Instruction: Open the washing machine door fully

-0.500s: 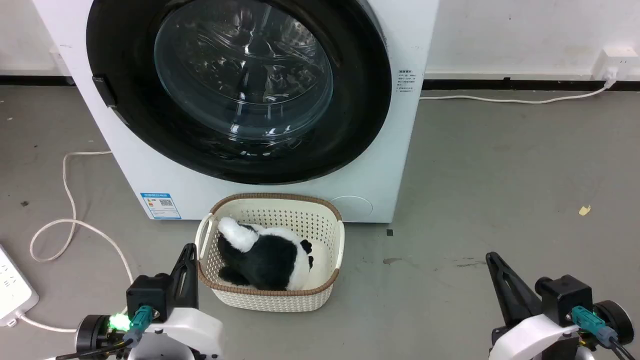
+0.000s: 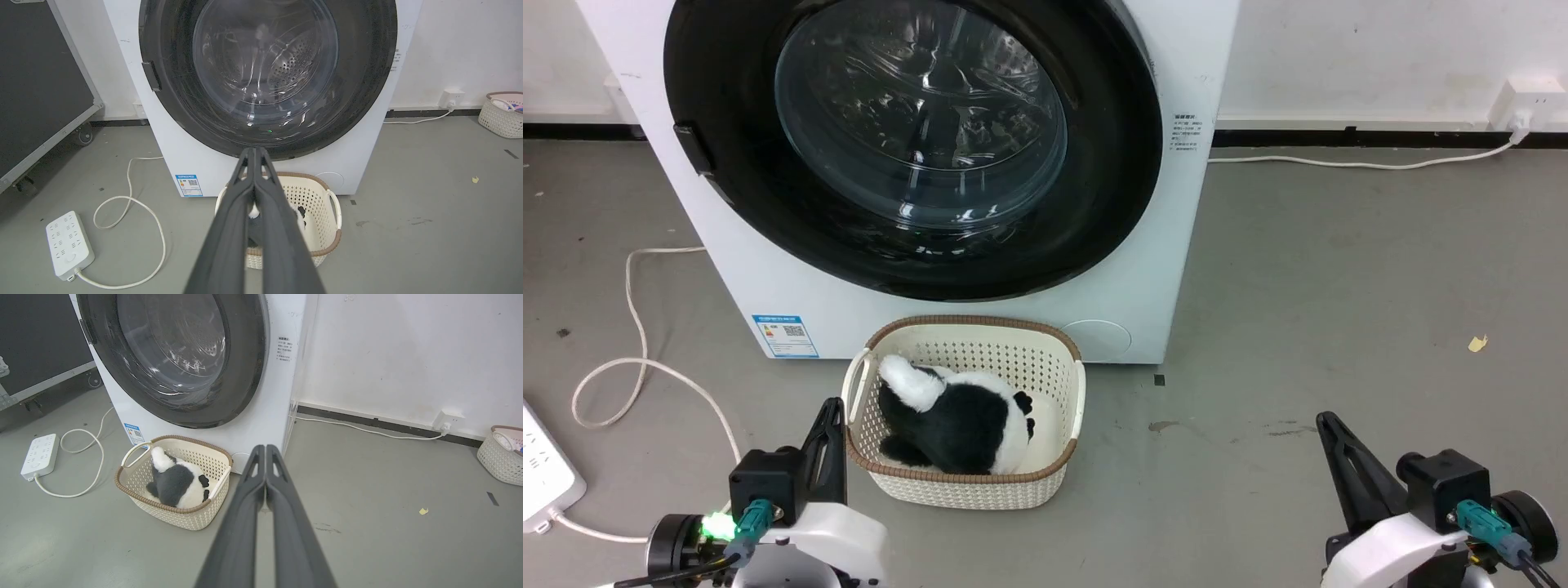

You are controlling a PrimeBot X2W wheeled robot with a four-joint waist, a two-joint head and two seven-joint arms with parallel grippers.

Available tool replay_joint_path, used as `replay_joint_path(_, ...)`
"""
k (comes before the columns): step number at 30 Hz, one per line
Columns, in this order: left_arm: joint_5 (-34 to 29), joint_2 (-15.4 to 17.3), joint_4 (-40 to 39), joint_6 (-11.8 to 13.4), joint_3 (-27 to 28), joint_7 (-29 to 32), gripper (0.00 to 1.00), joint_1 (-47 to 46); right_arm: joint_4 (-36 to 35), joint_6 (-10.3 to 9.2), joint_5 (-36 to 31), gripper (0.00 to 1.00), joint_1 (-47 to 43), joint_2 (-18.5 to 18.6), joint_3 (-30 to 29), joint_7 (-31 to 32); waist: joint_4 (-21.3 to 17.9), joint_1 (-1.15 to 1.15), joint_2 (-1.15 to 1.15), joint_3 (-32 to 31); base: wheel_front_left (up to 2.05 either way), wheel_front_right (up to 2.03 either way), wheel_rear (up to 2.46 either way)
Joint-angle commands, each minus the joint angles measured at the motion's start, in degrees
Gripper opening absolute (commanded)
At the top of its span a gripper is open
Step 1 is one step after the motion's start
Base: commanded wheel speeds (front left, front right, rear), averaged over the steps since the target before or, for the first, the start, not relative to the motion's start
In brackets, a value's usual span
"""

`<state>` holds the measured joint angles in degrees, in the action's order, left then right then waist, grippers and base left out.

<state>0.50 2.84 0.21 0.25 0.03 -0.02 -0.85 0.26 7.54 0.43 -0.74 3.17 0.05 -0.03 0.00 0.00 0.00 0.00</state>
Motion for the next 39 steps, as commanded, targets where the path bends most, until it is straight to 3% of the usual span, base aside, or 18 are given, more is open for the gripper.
replay_joint_path(1,-0.50,0.04,-0.21,-0.25,-0.03,0.02,0.00,0.85,-0.26,-0.05,-0.43,0.00,0.74,-0.29,-0.05,0.03,0.00,0.00,0.00,0.00,0.00,0.00,0.00)
replay_joint_path(39,-0.50,0.04,-0.21,-0.25,-0.03,0.02,0.00,0.85,-0.26,-0.05,-0.43,0.00,0.74,-0.29,-0.05,0.03,0.00,0.00,0.00,0.00,0.00,0.00,0.00)
